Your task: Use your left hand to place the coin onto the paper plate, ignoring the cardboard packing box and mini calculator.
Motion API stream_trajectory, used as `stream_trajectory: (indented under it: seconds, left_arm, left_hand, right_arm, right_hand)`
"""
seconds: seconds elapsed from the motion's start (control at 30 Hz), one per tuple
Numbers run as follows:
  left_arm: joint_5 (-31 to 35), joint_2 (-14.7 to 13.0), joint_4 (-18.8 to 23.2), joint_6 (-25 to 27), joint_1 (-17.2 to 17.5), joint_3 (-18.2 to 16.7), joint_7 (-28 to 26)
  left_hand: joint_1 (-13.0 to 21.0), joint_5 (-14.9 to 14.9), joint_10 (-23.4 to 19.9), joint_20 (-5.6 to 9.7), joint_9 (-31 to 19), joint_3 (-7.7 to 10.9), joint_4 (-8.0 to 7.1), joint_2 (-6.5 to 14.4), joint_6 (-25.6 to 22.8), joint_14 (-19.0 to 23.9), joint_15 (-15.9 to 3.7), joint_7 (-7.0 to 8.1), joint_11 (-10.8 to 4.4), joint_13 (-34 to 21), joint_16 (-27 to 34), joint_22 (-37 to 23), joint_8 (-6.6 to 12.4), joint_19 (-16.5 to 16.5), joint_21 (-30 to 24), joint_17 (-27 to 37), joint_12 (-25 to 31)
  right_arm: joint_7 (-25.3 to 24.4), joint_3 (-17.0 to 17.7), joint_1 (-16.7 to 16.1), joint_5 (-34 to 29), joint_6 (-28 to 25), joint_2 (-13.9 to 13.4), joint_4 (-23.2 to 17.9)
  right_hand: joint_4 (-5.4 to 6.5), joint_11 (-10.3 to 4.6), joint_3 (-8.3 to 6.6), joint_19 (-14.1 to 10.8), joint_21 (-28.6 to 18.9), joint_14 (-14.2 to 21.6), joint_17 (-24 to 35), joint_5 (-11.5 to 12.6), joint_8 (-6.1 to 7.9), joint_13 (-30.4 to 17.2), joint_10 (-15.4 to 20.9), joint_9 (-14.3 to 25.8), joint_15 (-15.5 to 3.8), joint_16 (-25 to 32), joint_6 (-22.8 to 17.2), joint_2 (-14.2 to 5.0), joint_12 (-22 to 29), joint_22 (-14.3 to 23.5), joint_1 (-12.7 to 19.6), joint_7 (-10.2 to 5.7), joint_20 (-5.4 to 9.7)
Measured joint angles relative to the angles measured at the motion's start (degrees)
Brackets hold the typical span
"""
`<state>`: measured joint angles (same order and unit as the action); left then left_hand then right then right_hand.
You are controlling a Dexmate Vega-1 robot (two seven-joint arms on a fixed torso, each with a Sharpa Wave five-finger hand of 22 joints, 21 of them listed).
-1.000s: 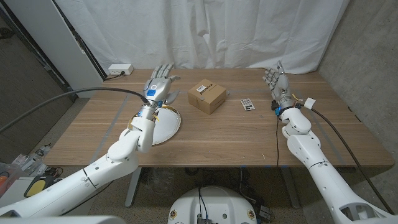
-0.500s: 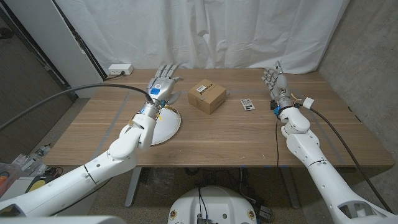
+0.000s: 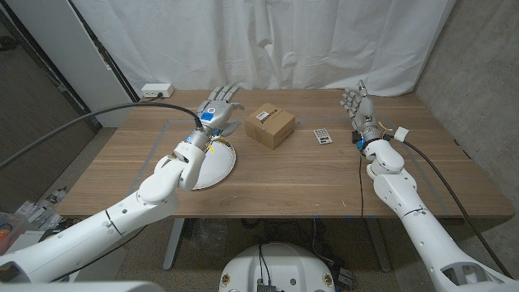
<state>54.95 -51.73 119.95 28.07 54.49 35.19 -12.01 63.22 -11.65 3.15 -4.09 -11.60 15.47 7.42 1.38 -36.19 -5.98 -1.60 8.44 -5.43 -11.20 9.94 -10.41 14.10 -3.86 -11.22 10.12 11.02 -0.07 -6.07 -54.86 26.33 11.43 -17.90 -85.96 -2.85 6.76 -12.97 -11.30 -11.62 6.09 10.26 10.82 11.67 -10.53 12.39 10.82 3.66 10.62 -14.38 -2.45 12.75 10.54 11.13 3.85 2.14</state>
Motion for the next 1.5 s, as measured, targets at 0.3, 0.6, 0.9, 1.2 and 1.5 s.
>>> stream_trajectory:
  seconds: [0.3, 0.6, 0.9, 1.2, 1.5]
  left_arm:
    - [0.3, 0.8, -0.5, -0.7, -1.0, 0.6, 2.8]
    - [0.6, 1.9, -2.7, -3.7, -2.5, 1.6, 2.9]
    - [1.2, 3.1, -6.2, -6.7, -3.7, 3.2, 0.1]
    - [1.2, 4.2, -8.0, -7.7, -3.4, 3.4, -3.6]
    - [1.0, 4.5, -11.0, -9.1, -3.4, 4.0, -7.3]
  left_hand:
    - [0.7, 0.0, 0.2, -0.31, 0.0, -0.07, 0.28, 0.7, -4.3, -0.6, 0.01, 0.47, 0.2, 0.0, 0.2, 0.0, 0.98, -0.3, 0.0, 0.0, 0.2]
    - [1.4, 0.0, 0.0, -0.01, 0.0, -0.19, 0.64, 0.5, -4.0, -0.7, -0.1, 0.66, -0.02, 0.3, 0.2, 0.0, 0.92, -0.6, 0.0, 0.0, 0.2]
    - [1.7, 0.0, 0.1, -0.01, 0.0, -0.63, 0.63, 0.2, -3.6, -0.7, -0.1, 0.67, -0.53, 0.3, 0.5, 0.0, 0.7, -0.6, 0.0, 0.0, 0.2]
    - [1.7, 0.0, 0.1, -0.01, 0.0, -0.89, 0.37, 0.2, -4.1, -0.7, -0.1, 0.66, -0.53, 0.3, 0.5, 0.0, 0.7, -0.6, 0.0, 0.0, 0.7]
    - [1.4, 0.0, -0.2, -0.01, 0.0, -1.11, 0.15, -0.1, -5.0, -0.4, -0.38, 0.54, -0.84, 0.1, 0.5, 0.0, 0.7, -0.6, 0.0, 0.0, 0.7]
  right_arm:
    - [0.1, 0.0, -0.5, 0.1, -0.6, 0.0, -0.6]
    - [-0.3, 0.2, -1.2, 0.0, -0.7, 0.1, -1.4]
    - [-0.7, 0.7, -1.6, 0.3, 0.2, 0.3, -1.6]
    - [-0.8, 1.2, -1.1, 1.0, 0.6, 0.9, -1.1]
    - [-2.1, 1.4, -0.8, 0.6, 1.4, 1.4, -0.8]
  right_hand:
    - [0.0, 0.0, 0.0, 0.0, 0.0, 0.0, 0.0, 0.0, 0.0, 0.0, 0.0, 0.0, 0.0, 0.0, 0.0, -0.06, 0.0, 0.0, -0.1, 0.0, 0.0]
    - [0.01, 0.0, -0.01, 0.0, 0.0, 0.0, 0.0, 0.0, 0.0, 0.0, 0.0, 0.0, 0.0, 0.0, 0.0, -0.06, 0.0, 0.0, -0.1, 0.01, 0.0]
    - [0.01, -0.29, -0.01, 0.0, 0.0, 0.0, 0.0, 0.0, 0.0, 0.0, 0.3, 0.0, 0.0, 0.0, 0.0, -0.06, 0.0, 0.0, -0.1, 0.01, 0.0]
    - [0.01, 0.03, -0.01, 0.0, 0.0, 0.0, 0.0, 0.0, 0.0, 0.0, 0.6, 0.0, 0.0, 0.0, -0.2, -0.06, 0.0, 0.0, -0.1, -0.18, 0.0]
    - [0.01, -0.31, -0.01, 0.0, 0.0, 0.0, 0.0, 0.0, 0.0, 0.0, 0.9, 0.0, 0.0, 0.0, -0.5, -0.06, 0.0, 0.0, -0.1, 0.13, 0.0]
